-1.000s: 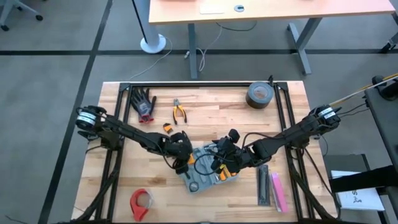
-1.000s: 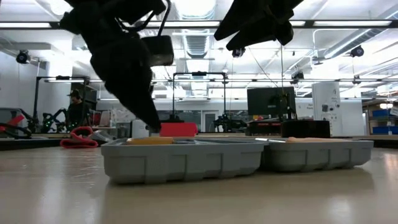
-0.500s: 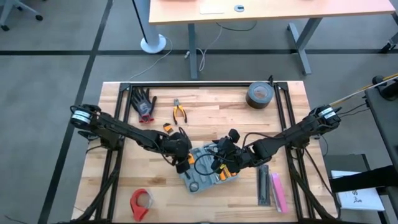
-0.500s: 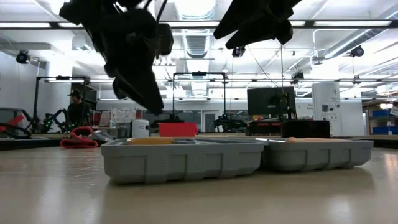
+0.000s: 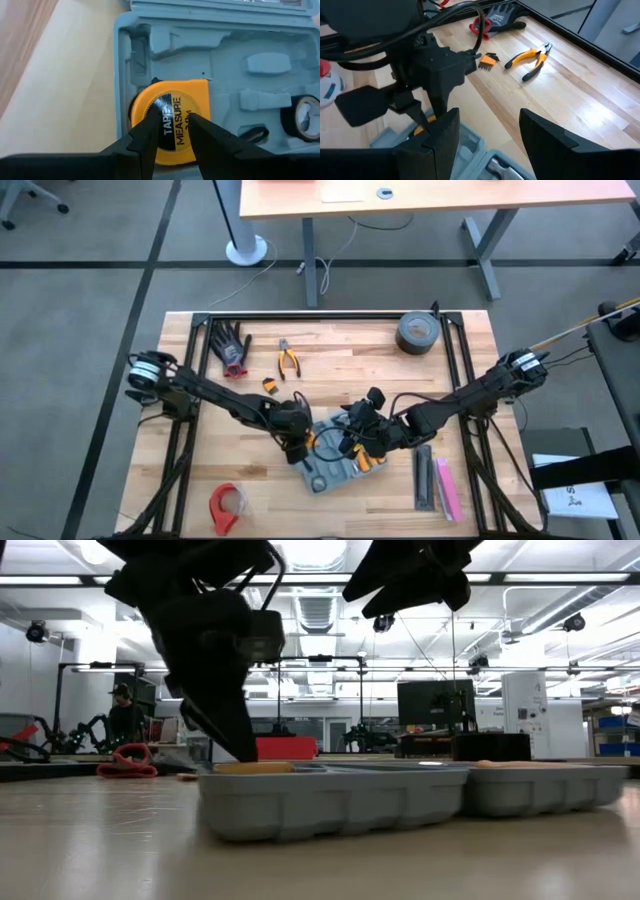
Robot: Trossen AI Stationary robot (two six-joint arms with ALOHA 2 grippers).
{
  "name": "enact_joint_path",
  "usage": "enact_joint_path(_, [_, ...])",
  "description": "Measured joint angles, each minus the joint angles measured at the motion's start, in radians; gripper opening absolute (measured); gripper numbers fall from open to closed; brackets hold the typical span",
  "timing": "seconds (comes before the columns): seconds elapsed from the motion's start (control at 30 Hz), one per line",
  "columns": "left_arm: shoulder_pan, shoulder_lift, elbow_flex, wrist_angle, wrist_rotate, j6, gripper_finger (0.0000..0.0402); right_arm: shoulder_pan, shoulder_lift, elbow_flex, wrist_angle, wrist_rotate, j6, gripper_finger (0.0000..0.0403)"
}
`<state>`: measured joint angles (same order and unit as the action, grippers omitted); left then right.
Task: Prefit tool cases
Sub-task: Put the tape measure into the gray tool box
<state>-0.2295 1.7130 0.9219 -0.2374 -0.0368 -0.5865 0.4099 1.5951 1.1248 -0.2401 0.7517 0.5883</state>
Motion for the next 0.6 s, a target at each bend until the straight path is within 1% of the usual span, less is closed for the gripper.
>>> enact_joint_path(0.13, [0.006, -0.050, -0.005, -0.046, -0.002, -0.004, 0.0114, 0.000, 0.000, 0.000, 0.001, 0.000, -0.001, 0.0186])
enact_joint_path(0.43, [0.007, -0.147, -0.003, -0.043, 0.000, -0.019, 0.0114, 0.000, 0.000, 0.000, 0.008, 0.000, -0.004, 0.0186])
enact_joint_path(0.6, [0.007, -0.179, 0.000, -0.043, -0.001, -0.023, 0.0114, 0.000, 0.000, 0.000, 0.011, 0.000, -0.005, 0.0186])
